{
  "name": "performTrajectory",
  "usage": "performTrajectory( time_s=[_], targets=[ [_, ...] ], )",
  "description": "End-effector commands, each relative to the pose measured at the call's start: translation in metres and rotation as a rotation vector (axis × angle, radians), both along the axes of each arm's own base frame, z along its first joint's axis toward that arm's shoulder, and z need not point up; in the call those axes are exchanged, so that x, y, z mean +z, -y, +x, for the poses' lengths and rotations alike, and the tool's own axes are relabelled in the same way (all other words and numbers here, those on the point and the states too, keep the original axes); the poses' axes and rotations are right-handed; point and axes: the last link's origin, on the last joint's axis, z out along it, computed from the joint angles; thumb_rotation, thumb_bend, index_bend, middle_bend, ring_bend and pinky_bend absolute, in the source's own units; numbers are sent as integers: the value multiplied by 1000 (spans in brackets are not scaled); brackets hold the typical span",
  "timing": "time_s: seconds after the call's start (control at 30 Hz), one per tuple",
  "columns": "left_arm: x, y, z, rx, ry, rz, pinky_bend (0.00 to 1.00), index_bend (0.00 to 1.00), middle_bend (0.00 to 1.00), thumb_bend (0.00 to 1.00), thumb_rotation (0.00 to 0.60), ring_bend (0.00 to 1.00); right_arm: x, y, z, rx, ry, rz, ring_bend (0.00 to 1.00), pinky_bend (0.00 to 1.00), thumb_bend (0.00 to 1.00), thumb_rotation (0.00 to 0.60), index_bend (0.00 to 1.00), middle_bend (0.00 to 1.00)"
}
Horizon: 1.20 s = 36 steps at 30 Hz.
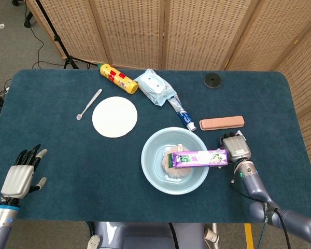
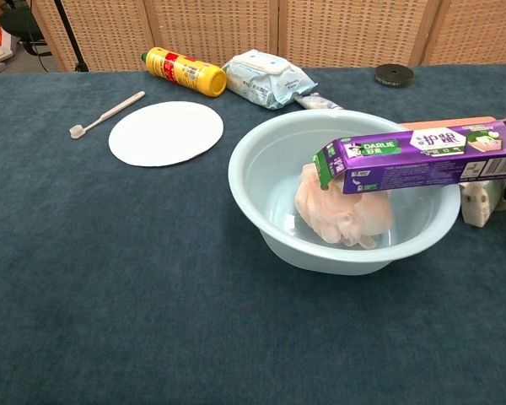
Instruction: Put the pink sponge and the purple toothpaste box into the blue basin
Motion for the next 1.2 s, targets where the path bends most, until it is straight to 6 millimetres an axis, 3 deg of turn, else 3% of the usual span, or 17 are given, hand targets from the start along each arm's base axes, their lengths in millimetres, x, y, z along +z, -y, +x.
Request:
performTrajectory(
  time_s=[0.03,0.57,1.2],
  targets=[
    [0,0,0,1,0,-2,75,58,0,295,600,113,1,0,0,3,-3,-2,269,398,105,600,557,311],
    [3,1,3,-4,12,10,75,58,0,295,600,113,11,-5,8,22,-17,-21,361,465,129,600,670,409],
    [16,6,15,-41,50,44,75,58,0,296,600,113,69,-14,45,109,-49,-172,363,467,131,600,681,414]
  ],
)
